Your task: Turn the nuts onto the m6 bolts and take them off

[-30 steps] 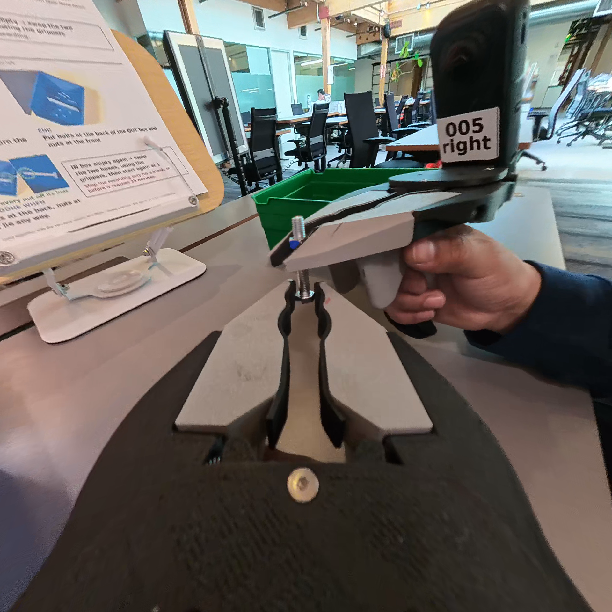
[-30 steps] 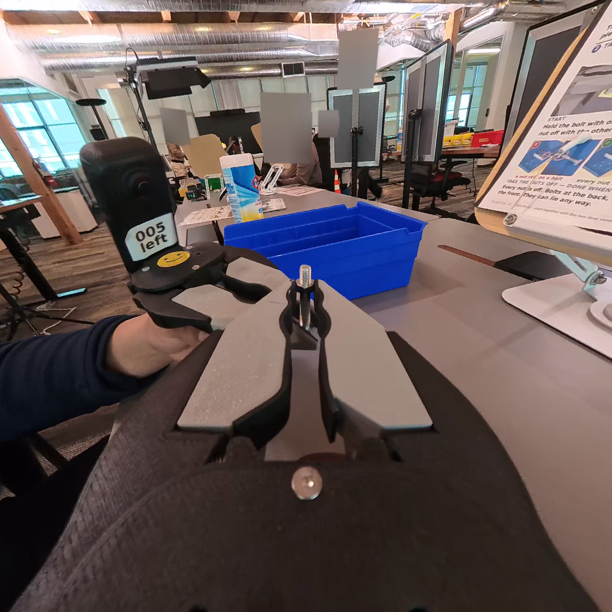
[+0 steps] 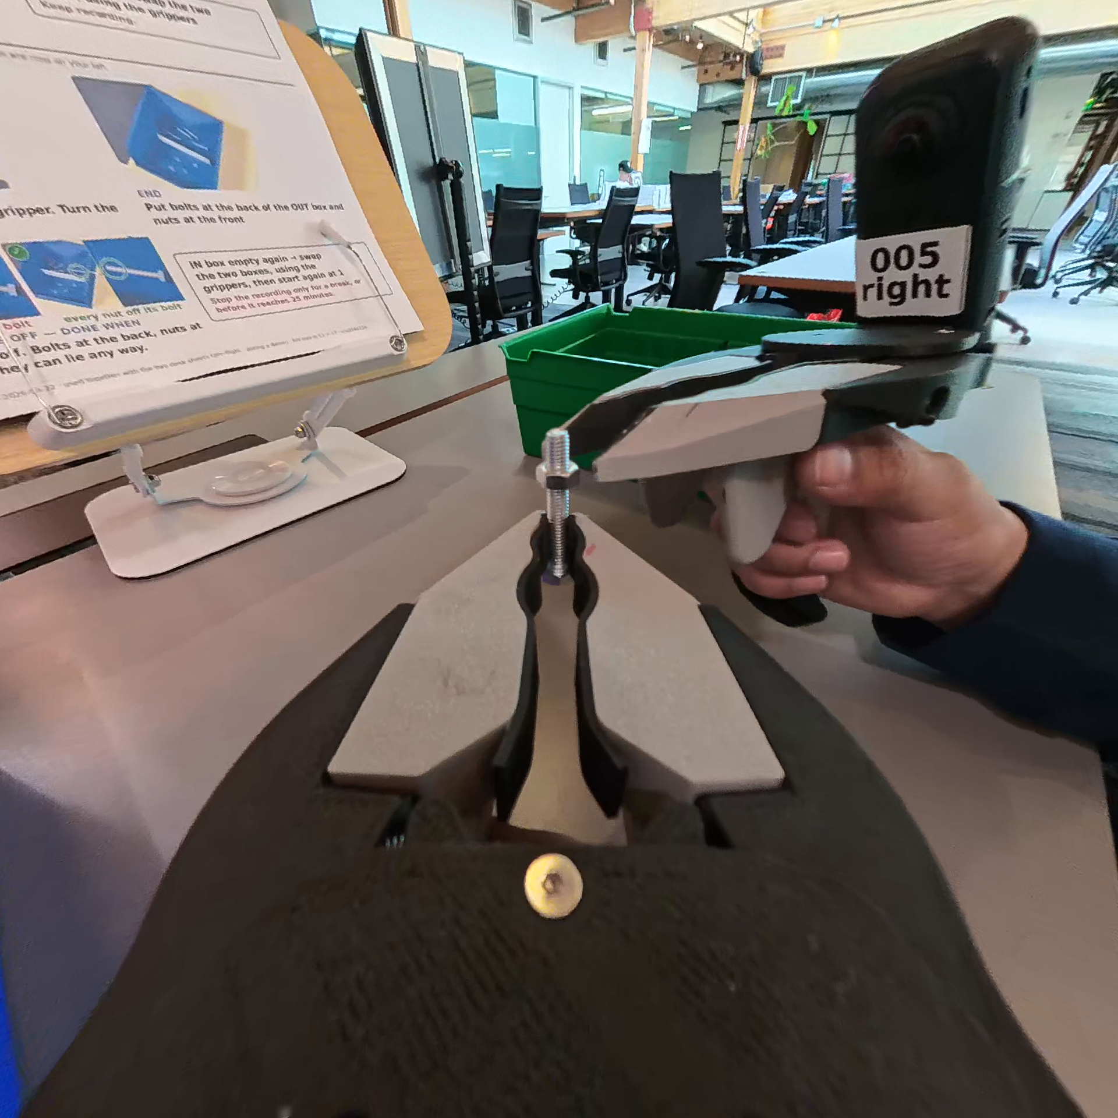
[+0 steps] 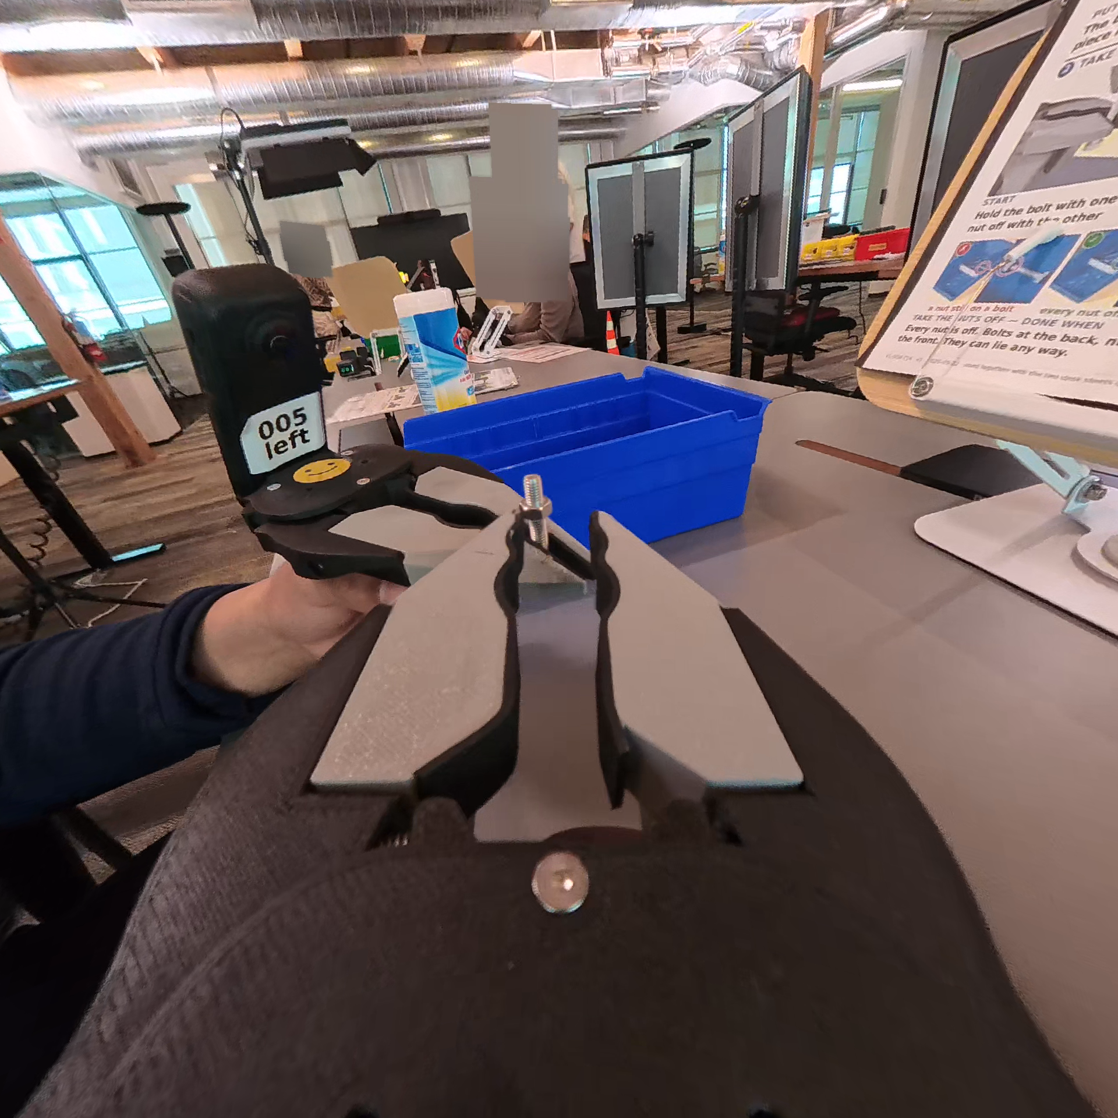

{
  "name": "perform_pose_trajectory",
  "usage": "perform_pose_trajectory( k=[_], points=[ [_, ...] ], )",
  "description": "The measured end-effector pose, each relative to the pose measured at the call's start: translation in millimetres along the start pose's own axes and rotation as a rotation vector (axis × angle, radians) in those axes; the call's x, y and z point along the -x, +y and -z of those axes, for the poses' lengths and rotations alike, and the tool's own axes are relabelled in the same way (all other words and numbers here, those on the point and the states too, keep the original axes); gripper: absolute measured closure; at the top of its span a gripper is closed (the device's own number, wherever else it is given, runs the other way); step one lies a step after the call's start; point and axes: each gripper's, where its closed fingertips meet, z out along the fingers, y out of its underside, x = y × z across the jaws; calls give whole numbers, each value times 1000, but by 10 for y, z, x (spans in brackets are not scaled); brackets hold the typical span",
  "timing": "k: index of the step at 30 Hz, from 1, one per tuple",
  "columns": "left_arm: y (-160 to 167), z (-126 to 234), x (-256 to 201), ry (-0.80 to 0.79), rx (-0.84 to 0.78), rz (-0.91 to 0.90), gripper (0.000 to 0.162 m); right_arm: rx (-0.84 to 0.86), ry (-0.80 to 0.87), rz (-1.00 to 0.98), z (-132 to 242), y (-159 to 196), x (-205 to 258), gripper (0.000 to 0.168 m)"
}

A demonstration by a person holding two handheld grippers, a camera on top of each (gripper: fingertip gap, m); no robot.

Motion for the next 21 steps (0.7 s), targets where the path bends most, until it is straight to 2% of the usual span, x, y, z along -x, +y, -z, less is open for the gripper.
perform_pose_trajectory(
  k=[4, 8, 12, 14, 18, 21],
  points=[
    [55, -31, -72, 18, 29, -38, 160, 32, 42, 66, -60, 66, 3, 139],
    [78, -57, -146, 26, 44, -102, 159, 41, 71, 77, -70, 81, -29, 138],
    [-13, -1, -17, -11, -3, -37, 160, 8, 85, 35, -14, 12, -88, 134],
    [-52, 31, 6, 7, -28, 5, 160, -10, 105, 26, 25, -20, -136, 145],
    [27, -7, 12, -27, 17, -51, 160, -63, 12, 13, 24, -111, 24, 140],
    [49, -44, -103, -12, 30, -134, 159, -31, 50, 55, -6, -63, 4, 141]
  ],
)
